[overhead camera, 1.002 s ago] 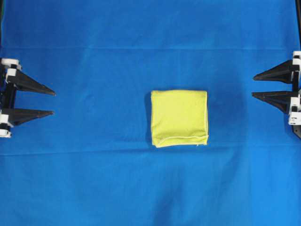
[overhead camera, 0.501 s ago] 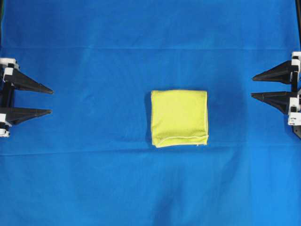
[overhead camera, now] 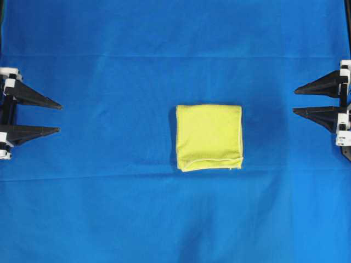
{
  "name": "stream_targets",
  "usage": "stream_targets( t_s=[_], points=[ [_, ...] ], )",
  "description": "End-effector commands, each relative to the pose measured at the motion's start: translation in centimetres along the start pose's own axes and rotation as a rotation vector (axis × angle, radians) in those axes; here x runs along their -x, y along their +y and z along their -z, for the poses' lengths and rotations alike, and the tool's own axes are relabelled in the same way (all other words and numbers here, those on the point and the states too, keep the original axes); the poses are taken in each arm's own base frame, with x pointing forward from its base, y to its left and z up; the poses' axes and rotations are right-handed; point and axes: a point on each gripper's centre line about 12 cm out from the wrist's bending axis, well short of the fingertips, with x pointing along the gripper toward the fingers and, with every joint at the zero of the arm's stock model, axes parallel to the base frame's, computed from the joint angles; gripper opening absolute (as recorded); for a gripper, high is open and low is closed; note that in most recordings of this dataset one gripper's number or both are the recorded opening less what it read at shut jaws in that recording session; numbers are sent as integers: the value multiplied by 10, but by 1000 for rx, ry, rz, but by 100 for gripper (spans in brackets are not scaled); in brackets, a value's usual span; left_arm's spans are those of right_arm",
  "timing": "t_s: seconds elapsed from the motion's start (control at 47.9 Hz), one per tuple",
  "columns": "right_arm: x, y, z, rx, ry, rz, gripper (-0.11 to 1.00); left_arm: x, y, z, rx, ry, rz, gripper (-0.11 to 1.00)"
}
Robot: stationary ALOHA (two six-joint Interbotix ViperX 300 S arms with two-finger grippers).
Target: Fold the yellow towel.
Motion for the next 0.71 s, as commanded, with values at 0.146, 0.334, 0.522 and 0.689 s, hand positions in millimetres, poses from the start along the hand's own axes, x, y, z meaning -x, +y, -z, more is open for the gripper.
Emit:
stream_targets(
  t_s=[0.146,0.334,0.522,0.689],
  points=[
    [0,1,-8,-1,-24,-4,58,-1,1,-6,2,-20,-5,53],
    [0,1,-9,4,-26,-3,58,-1,1,-6,4,-21,-5,52],
    [0,1,-9,5,-26,-3,58,-1,1,-6,1,-23,-5,53],
    [0,1,-9,5,-26,-3,58,-1,1,-6,1,-23,-5,53]
  ],
)
